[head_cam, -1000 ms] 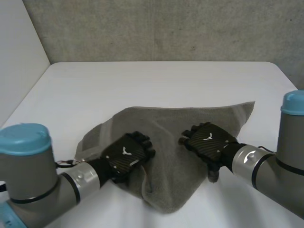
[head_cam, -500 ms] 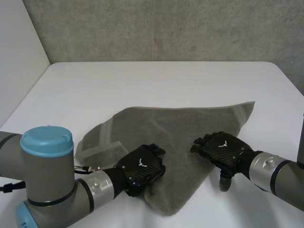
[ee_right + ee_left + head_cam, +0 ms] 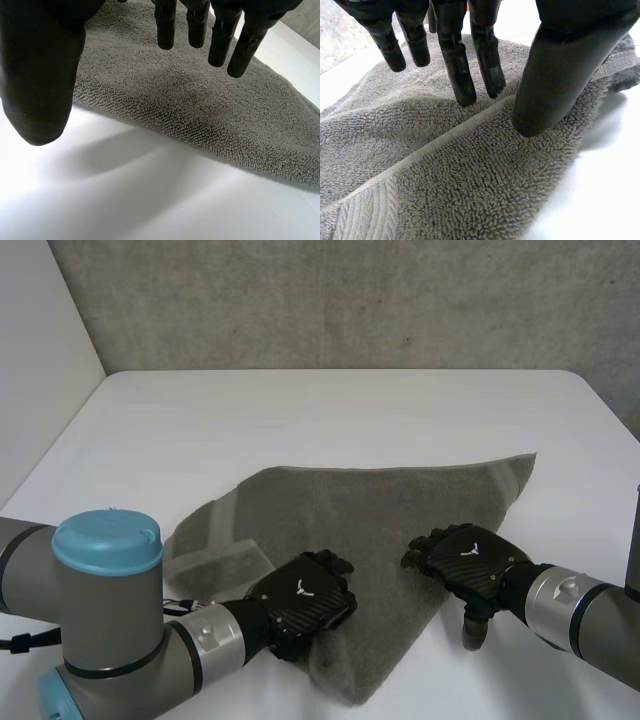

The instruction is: Fold the towel.

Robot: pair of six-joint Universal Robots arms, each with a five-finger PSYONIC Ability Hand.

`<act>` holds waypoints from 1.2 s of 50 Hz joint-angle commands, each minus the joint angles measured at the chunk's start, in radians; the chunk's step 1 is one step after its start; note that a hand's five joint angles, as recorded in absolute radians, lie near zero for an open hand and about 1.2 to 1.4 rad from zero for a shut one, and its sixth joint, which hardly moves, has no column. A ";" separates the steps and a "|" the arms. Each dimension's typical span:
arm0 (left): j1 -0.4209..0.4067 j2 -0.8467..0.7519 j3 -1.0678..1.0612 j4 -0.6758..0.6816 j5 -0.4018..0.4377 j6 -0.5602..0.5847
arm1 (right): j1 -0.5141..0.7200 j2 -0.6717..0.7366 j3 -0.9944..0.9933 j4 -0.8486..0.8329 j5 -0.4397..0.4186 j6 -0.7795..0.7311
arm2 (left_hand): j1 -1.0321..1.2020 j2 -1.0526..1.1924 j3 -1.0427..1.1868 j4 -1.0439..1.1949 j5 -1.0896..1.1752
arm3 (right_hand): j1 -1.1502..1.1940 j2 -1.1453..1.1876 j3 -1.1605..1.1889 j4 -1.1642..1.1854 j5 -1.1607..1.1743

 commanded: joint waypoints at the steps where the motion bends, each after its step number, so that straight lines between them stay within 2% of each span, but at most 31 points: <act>1: 0.008 -0.001 -0.007 0.000 -0.001 0.006 | 0.000 0.000 0.001 0.000 -0.001 0.000 | -0.005 -0.010 -0.051 -0.059 0.005 | -0.070 -0.080 -0.043 -0.076 -0.071; 30: 0.030 -0.018 -0.007 0.001 -0.047 0.012 | -0.002 0.000 0.008 0.000 -0.011 -0.003 | 0.013 0.008 -0.051 -0.059 0.023 | -0.070 -0.080 -0.043 -0.076 -0.071; 32: 0.028 -0.018 -0.007 0.001 -0.047 0.012 | -0.002 0.000 0.008 0.000 -0.011 -0.003 | 0.069 0.064 -0.051 -0.059 0.078 | -0.070 -0.080 -0.043 -0.076 -0.071; 33: 0.027 -0.019 -0.008 0.001 -0.047 0.012 | -0.002 0.000 0.008 0.000 -0.011 -0.003 | 0.232 0.226 -0.051 -0.059 0.241 | -0.070 -0.080 -0.043 -0.076 -0.071; 34: 0.025 -0.022 -0.008 0.000 -0.047 0.012 | -0.002 0.000 0.008 0.000 -0.011 -0.003 | 0.523 0.518 -0.051 -0.059 0.533 | -0.070 -0.080 -0.043 -0.076 -0.071; 40: 0.017 -0.030 -0.008 -0.013 -0.043 0.009 | -0.002 -0.007 0.007 0.000 -0.012 -0.003 | 0.526 0.521 -0.051 -0.059 0.536 | -0.070 -0.080 -0.043 -0.076 -0.071; 44: 0.028 0.035 0.001 -0.042 -0.034 -0.001 | -0.002 -0.034 0.008 0.008 -0.012 0.009 | 0.526 0.521 -0.051 -0.059 0.536 | -0.070 -0.080 -0.043 -0.076 -0.071; 46: 0.053 0.143 0.005 -0.042 -0.032 -0.017 | -0.002 -0.037 0.008 0.011 -0.012 0.011 | 0.526 0.521 -0.051 -0.059 0.536 | -0.070 -0.080 -0.043 -0.076 -0.071; 49: 0.089 0.214 0.019 -0.040 -0.032 -0.061 | 0.001 -0.039 0.010 0.006 -0.012 0.012 | 0.526 0.521 -0.051 -0.059 0.536 | -0.070 -0.080 -0.043 -0.076 -0.071; 53: 0.113 0.258 0.056 -0.042 -0.040 -0.129 | 0.001 -0.036 0.010 -0.008 -0.009 0.028 | 0.526 0.521 -0.051 -0.059 0.536 | -0.070 -0.080 -0.043 -0.076 -0.071; 60: 0.171 0.314 0.084 -0.042 -0.035 -0.250 | 0.015 0.048 -0.010 -0.168 -0.001 0.129 | 0.526 0.521 -0.051 -0.059 0.536 | 0.022 0.012 -0.043 -0.076 0.021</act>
